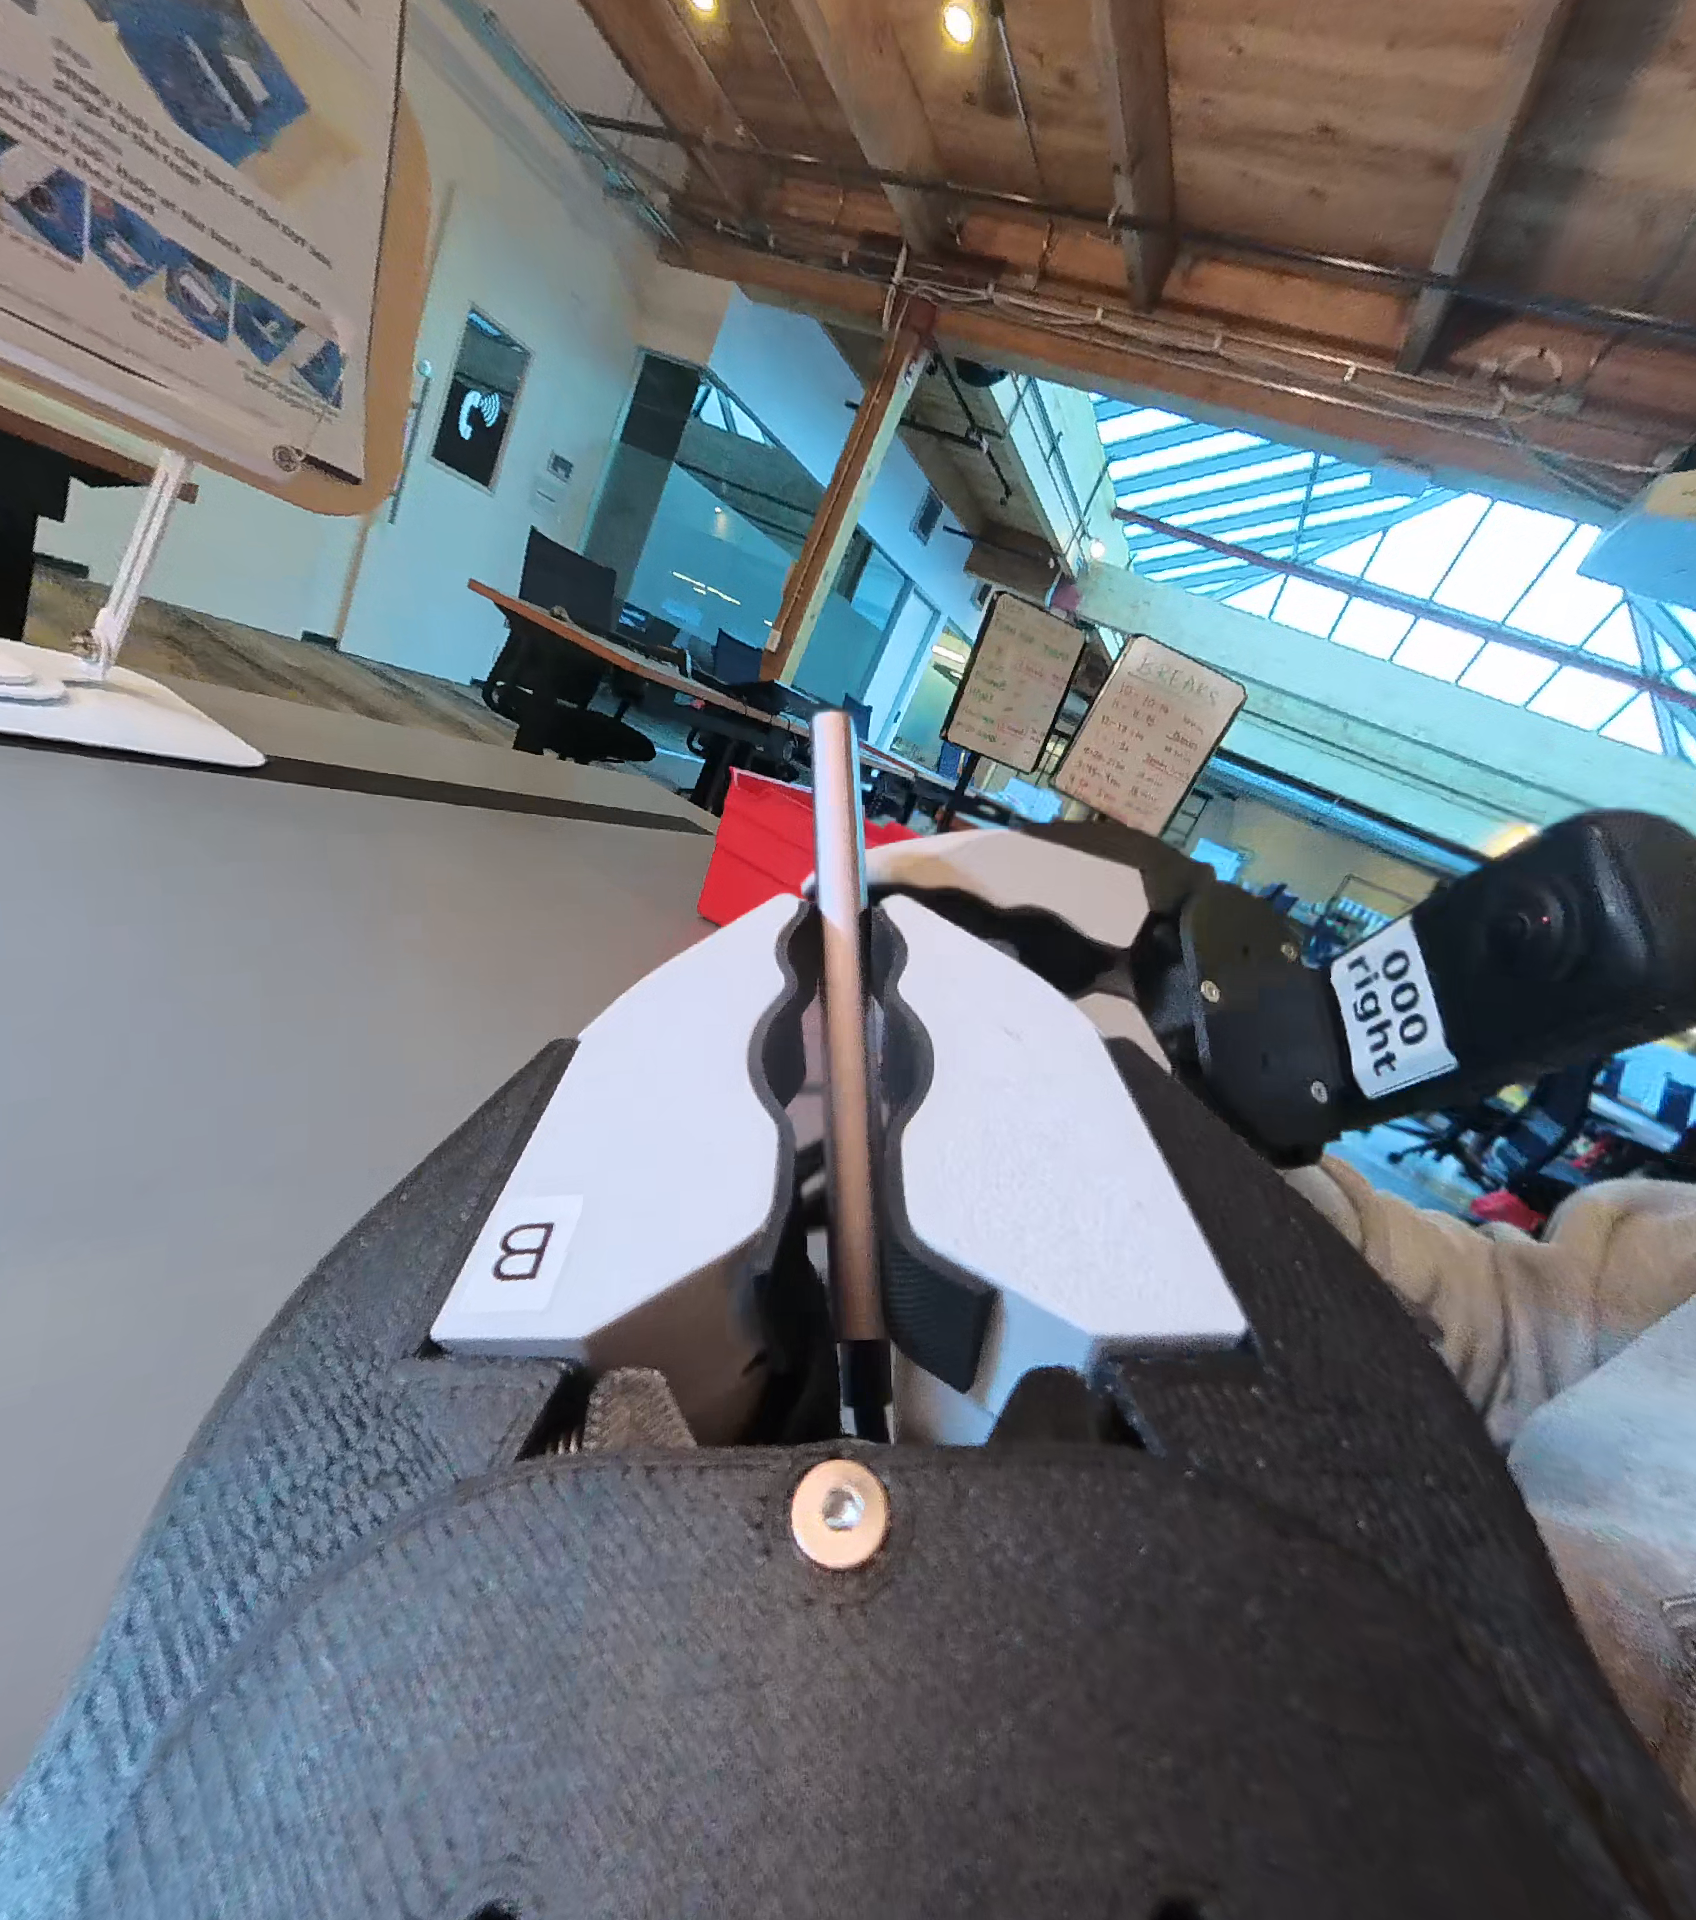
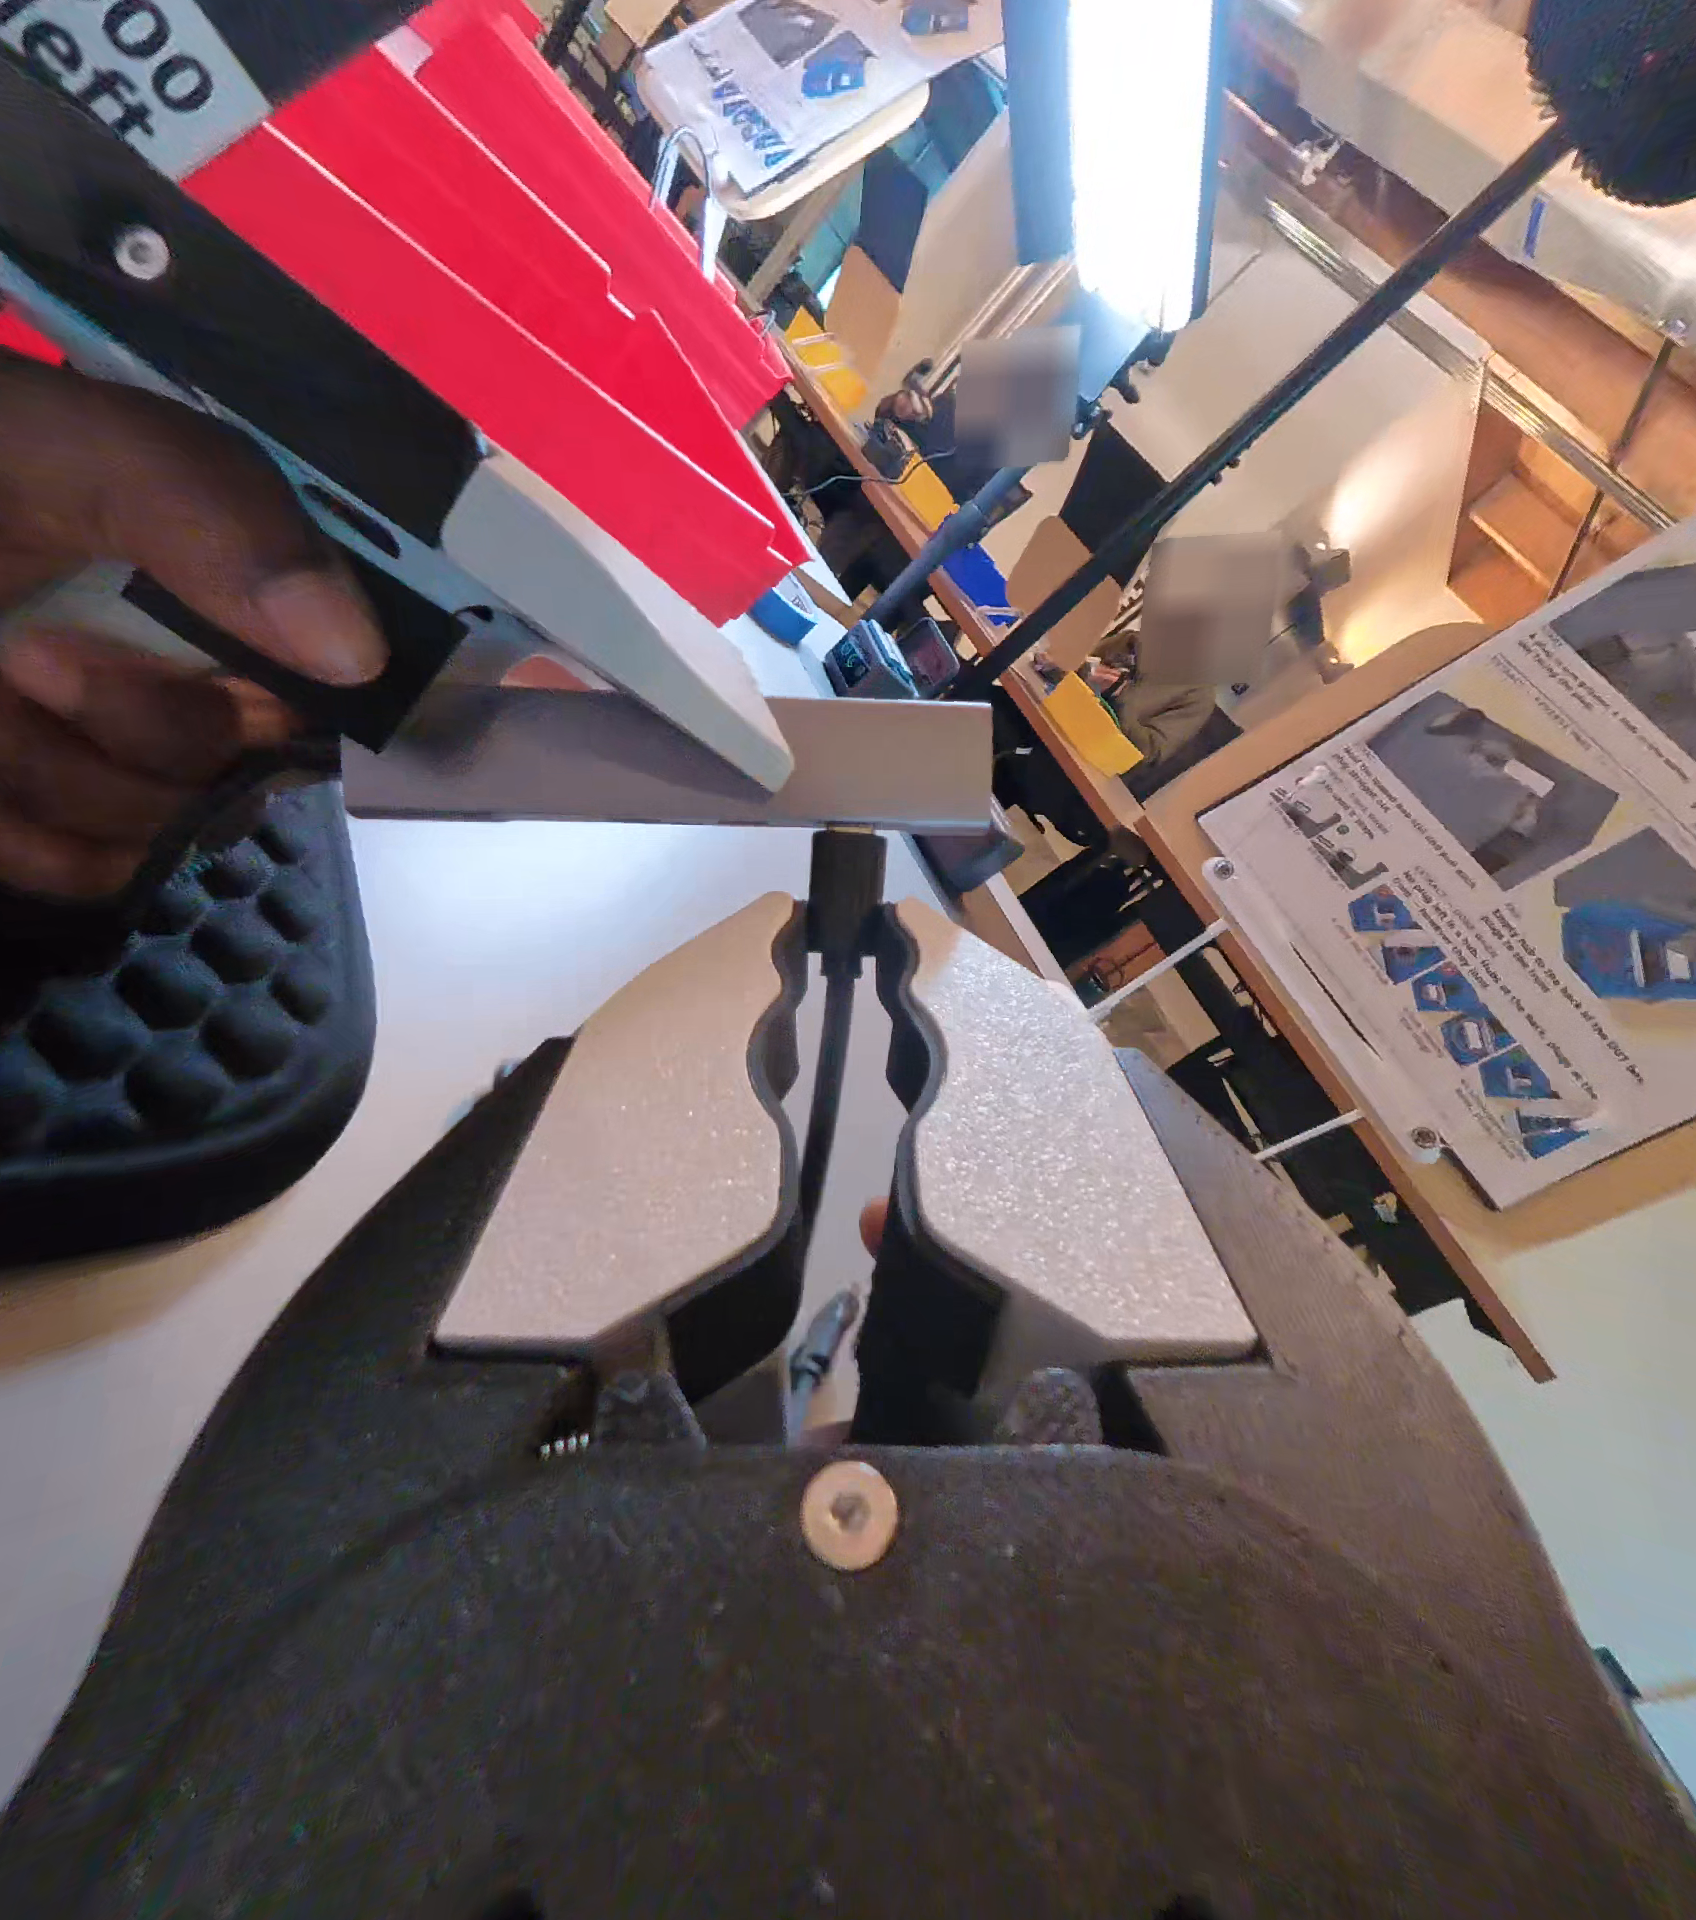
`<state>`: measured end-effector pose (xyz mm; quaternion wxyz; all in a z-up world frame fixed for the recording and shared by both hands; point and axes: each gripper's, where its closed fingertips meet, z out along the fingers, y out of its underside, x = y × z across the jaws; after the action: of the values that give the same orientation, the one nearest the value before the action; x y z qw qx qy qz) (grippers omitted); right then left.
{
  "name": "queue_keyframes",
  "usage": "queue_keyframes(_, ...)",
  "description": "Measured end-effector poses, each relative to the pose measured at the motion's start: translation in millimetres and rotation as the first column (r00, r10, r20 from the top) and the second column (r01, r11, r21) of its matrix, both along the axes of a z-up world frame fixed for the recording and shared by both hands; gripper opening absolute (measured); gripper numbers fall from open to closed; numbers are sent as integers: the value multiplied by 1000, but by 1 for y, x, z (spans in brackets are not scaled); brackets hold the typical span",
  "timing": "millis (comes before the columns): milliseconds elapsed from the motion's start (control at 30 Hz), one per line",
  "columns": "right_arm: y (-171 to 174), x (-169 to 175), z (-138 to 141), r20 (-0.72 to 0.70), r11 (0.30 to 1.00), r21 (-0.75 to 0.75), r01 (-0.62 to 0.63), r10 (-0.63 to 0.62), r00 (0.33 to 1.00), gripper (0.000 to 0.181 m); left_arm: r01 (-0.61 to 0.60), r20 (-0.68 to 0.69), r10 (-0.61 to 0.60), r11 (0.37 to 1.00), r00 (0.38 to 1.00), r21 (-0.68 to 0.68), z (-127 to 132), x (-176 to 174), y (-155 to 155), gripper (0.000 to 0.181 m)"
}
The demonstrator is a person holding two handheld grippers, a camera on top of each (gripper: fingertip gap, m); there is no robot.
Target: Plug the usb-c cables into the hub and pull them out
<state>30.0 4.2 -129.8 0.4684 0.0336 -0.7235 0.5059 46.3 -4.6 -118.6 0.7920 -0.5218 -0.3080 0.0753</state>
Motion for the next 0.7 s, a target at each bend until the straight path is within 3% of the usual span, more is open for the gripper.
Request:
queue_keyframes(167,8,0,10,-120,981,188,-41,64,991,13,4,-45,-6,999,999,-45,2,4,9,9)
queue_keyframes(300,0,-3,6,-44,997,73,7,-4,999,13,-20,-14,20,1000,1000,23,3,-1,-1,8)
queue_keyframes(367,3,-1,1,-72,997,74,33,-27,997,13,-3,3,3,1000,1000,21,1,-1,0,8)
queue_keyframes(500,10,2,6,-29,994,107,-30,33,999,13,-1,-43,-1,999,999,-32,2,3,9,8)
queue_keyframes(633,2,-3,3,89,998,-62,30,-25,996,13,-41,-20,41,999,999,12,3,-2,1,8)
queue_keyframes(700,4,1,1,3,996,-34,83,-83,997,13,-17,-10,17,1000,1000,17,2,-1,1,7)
